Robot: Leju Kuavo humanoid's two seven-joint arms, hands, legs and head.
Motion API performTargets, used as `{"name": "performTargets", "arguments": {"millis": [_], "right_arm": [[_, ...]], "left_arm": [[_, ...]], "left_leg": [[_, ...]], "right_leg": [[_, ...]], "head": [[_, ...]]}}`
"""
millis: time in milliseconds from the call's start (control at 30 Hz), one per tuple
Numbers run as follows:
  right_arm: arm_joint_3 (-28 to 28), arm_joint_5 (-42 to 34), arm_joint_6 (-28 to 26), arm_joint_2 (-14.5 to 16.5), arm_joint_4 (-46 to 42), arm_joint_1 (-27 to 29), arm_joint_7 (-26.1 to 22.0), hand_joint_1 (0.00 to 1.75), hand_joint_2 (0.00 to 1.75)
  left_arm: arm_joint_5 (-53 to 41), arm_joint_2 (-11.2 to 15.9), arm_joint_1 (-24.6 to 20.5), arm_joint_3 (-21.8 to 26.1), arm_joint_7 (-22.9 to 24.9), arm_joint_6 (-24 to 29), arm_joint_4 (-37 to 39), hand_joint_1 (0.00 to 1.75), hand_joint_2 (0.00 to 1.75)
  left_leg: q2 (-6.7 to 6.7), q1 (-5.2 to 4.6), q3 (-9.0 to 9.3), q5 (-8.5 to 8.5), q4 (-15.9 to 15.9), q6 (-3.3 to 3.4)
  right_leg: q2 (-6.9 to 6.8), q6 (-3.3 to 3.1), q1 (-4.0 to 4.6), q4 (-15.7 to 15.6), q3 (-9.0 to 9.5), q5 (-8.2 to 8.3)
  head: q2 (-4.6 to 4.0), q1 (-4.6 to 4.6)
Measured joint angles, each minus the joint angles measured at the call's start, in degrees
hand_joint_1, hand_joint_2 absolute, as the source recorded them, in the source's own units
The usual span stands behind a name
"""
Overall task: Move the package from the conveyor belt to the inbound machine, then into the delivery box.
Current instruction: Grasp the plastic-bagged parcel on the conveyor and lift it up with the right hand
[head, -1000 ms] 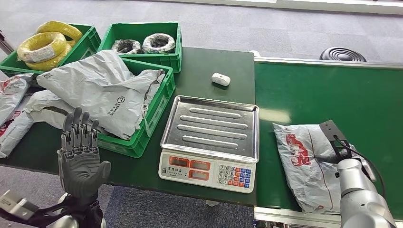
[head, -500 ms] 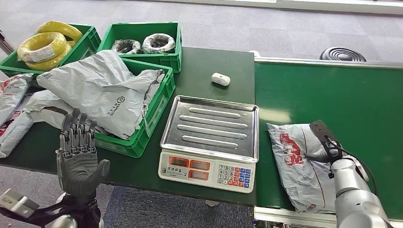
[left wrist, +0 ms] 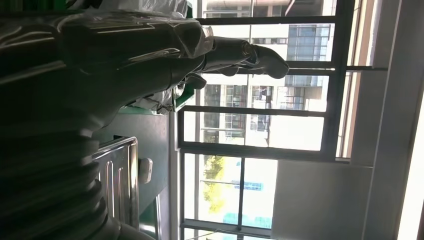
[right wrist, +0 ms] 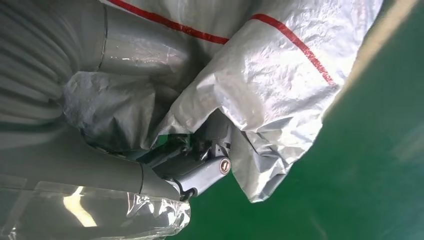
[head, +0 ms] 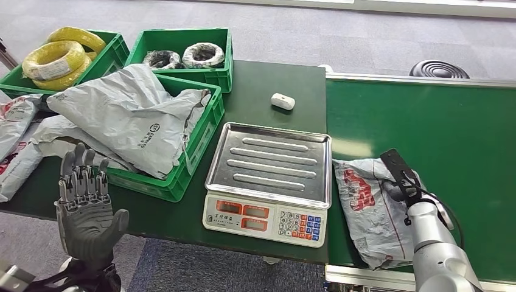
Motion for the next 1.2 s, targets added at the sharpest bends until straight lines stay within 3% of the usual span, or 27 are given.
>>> {"name": "performTargets", "arguments": {"millis": [67, 167, 233, 367, 467, 567, 667, 767, 933, 1200], "right_arm": [[0.54, -0.69, -1.24, 0.38, -0.73, 0.14, -0.03, 1.75, 1.75], [1.44, -1.57, -7.96, 1.36, -3.39, 0.65, -0.46, 1.75, 1.75], [2.27, -2.29, -12.77, 2.57, -7.45, 1.17, -0.35, 1.75, 1.75], [4.19, -2.9, -16.49, 4.88, -17.43, 2.38, 1.14, 1.75, 1.75], [6.99, 0.27, -26.18, 7.39, -31.15, 6.49, 0.44, 1.75, 1.75], [12.57, 8.97, -35.08, 10.14, -50.14, 11.55, 2.89, 1.73, 1.75], [18.97, 16.45, -40.3, 11.77, -64.9, 15.85, 4.56, 1.72, 1.75], [24.36, 18.12, -41.45, 12.49, -72.41, 18.94, 5.22, 1.72, 1.75], [30.21, 17.26, -35.7, 12.64, -71.37, 18.65, 6.77, 1.74, 1.75], [37.04, 14.2, -30.31, 13.39, -52.2, 8.18, 4.98, 1.75, 1.75]], "left_arm": [[-0.08, -0.2, 0.38, 0.14, 0.0, -0.12, -0.59, 0.0, 1.75], [-0.63, -0.82, 1.37, 0.39, 0.0, -0.2, -1.94, 0.0, 1.75], [-0.98, -1.31, 2.25, 0.61, 0.0, -0.15, -3.16, 0.0, 1.75], [-1.21, -2.0, 3.49, 1.11, 0.0, -0.23, -4.98, 0.0, 1.75], [-1.22, -2.3, 3.71, 1.34, 0.0, -0.97, -5.46, 0.0, 1.75], [-1.29, -2.52, 3.12, 1.43, 0.0, -1.61, -5.24, 0.0, 1.75], [-1.39, -2.56, 1.95, 1.38, 0.0, -1.56, -4.57, 0.0, 1.75], [-1.34, -2.53, 1.35, 1.22, 0.0, -1.49, -4.06, 0.0, 1.75], [-0.73, -2.27, -0.65, 0.73, 0.0, -1.59, -2.53, 0.0, 1.75], [1.08, -1.27, -6.0, -1.57, 0.0, -1.67, 3.29, 0.0, 1.75]], "left_leg": [[-0.01, 0.0, 0.0, 0.0, 0.0, 0.0], [0.0, 0.0, -0.03, 0.01, 0.0, 0.0], [0.0, -0.01, -0.04, 0.01, 0.0, 0.01], [-0.02, -0.01, -0.05, 0.01, 0.0, 0.01], [-0.21, -0.01, -0.17, 0.02, 0.0, 0.0], [-0.17, 0.02, -0.21, 0.01, -0.01, -0.01], [-0.04, 0.07, -0.17, -0.03, -0.04, -0.06], [0.01, 0.08, -0.14, -0.04, -0.05, -0.08], [0.05, 0.04, -0.04, 0.0, -0.04, -0.05], [0.01, 0.05, -0.05, 0.17, -0.02, -0.06]], "right_leg": [[0.0, 0.0, 0.0, 0.0, 0.01, 0.0], [0.0, 0.0, -0.01, 0.01, 0.01, 0.0], [0.0, 0.0, -0.01, 0.02, -0.01, 0.0], [-0.03, 0.0, -0.01, 0.01, -0.05, 0.0], [-0.18, 0.0, -0.01, 0.02, -0.12, -0.01], [-0.17, -0.04, 0.05, 0.02, -0.21, -0.04], [-0.11, -0.1, 0.12, 0.02, -0.2, -0.09], [-0.08, -0.13, 0.13, 0.01, -0.16, -0.12], [-0.03, -0.11, 0.07, 0.01, -0.03, -0.03], [-0.04, -0.14, 0.09, 0.04, -0.05, 0.11]], "head": [[0.0, 0.0], [0.0, 0.01], [0.0, 0.01], [0.0, 0.01], [0.0, 0.01], [0.0, -0.01], [0.0, -0.01], [0.0, 0.0], [0.0, 0.02], [0.0, 0.0]]}}
